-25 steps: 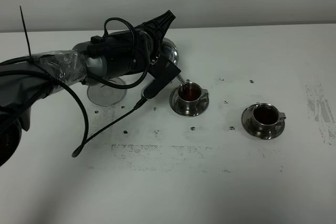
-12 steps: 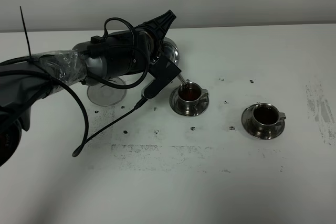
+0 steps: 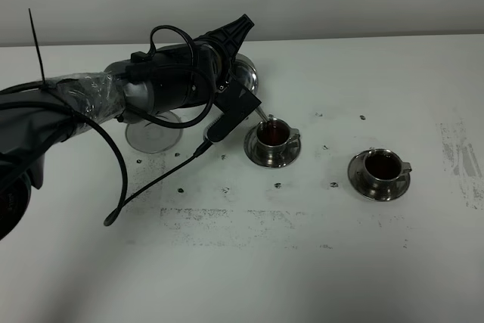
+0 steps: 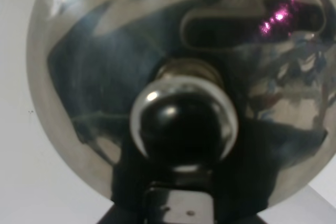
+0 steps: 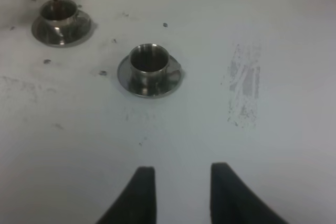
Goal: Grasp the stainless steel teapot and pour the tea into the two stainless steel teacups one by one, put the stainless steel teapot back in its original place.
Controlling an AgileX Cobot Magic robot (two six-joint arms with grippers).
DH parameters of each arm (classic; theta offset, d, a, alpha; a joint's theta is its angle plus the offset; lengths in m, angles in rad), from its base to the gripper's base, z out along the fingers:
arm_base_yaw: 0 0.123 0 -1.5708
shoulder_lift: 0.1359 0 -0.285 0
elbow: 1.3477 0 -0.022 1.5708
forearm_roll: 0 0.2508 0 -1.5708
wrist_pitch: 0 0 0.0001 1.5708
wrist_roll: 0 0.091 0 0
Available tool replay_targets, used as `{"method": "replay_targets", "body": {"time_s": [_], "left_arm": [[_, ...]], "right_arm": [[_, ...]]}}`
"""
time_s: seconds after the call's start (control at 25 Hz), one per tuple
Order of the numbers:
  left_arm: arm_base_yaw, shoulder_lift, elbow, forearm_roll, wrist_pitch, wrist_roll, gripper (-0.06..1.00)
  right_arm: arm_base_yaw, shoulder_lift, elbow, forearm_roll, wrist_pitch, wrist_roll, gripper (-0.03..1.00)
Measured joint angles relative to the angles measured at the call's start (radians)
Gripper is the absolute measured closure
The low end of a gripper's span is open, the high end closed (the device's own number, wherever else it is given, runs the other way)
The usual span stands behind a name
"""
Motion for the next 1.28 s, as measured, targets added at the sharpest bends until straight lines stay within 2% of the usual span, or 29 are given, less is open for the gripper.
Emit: {"method": "replay_targets", "body": {"time_s": [1.28], "left_arm": [[0.000, 0.000, 0.000, 0.026, -0.008, -0.001, 0.77]], "right_arm": [[0.000, 0.000, 0.000, 0.000, 0.000, 0.000, 0.73]]}}
